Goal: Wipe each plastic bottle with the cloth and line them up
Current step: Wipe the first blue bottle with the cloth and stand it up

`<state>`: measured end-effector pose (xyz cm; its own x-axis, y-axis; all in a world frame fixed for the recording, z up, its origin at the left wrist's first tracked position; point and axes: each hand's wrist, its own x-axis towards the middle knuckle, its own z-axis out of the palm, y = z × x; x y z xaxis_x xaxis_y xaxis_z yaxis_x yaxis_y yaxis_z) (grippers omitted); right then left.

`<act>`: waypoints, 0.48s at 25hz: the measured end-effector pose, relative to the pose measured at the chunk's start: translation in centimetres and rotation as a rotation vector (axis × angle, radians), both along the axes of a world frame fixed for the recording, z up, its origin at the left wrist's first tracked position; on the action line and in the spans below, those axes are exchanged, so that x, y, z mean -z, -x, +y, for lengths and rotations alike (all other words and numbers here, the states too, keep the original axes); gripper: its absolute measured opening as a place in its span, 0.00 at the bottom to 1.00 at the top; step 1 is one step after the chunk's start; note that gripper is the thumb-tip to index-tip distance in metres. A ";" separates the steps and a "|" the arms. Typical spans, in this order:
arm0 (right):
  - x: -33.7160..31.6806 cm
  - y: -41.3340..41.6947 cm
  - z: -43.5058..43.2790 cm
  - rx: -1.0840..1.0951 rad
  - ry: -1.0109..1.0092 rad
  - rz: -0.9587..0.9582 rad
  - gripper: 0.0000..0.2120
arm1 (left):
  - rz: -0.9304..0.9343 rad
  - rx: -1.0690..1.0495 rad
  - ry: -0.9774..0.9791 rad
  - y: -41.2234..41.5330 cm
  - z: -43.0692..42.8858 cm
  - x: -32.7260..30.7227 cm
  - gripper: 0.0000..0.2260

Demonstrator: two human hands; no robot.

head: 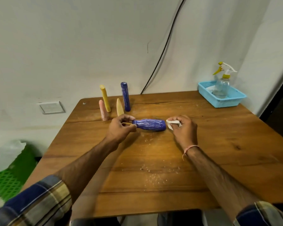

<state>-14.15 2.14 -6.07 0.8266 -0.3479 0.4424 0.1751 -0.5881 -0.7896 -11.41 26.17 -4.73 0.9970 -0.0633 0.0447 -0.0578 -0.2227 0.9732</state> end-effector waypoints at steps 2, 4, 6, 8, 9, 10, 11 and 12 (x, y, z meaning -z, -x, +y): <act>1.1 0.9 -0.4 0.025 0.196 -0.096 0.12 | 0.036 0.006 0.067 1.5 -0.8 1.3 0.13; 2.3 1.2 -0.7 0.044 0.318 -0.124 0.12 | 0.076 0.012 0.120 2.3 -1.6 2.2 0.15; 3.0 1.1 -1.0 0.046 0.378 -0.136 0.15 | 0.068 0.010 0.135 2.1 -2.0 3.0 0.17; 3.2 0.9 -1.4 0.035 0.412 -0.149 0.17 | 0.030 -0.007 0.079 1.6 -2.2 3.5 0.17; 3.4 0.7 -1.5 0.031 0.425 -0.154 0.16 | 0.013 -0.024 0.042 1.4 -2.3 3.7 0.16; 3.5 0.5 -1.5 0.033 0.433 -0.152 0.16 | -0.006 -0.033 0.008 1.1 -2.3 3.9 0.15; 3.7 0.3 -1.5 0.047 0.435 -0.141 0.16 | -0.022 -0.033 -0.016 0.8 -2.3 4.1 0.14; 3.8 0.0 -1.6 0.071 0.432 -0.127 0.16 | -0.031 -0.034 -0.024 0.6 -2.3 4.3 0.14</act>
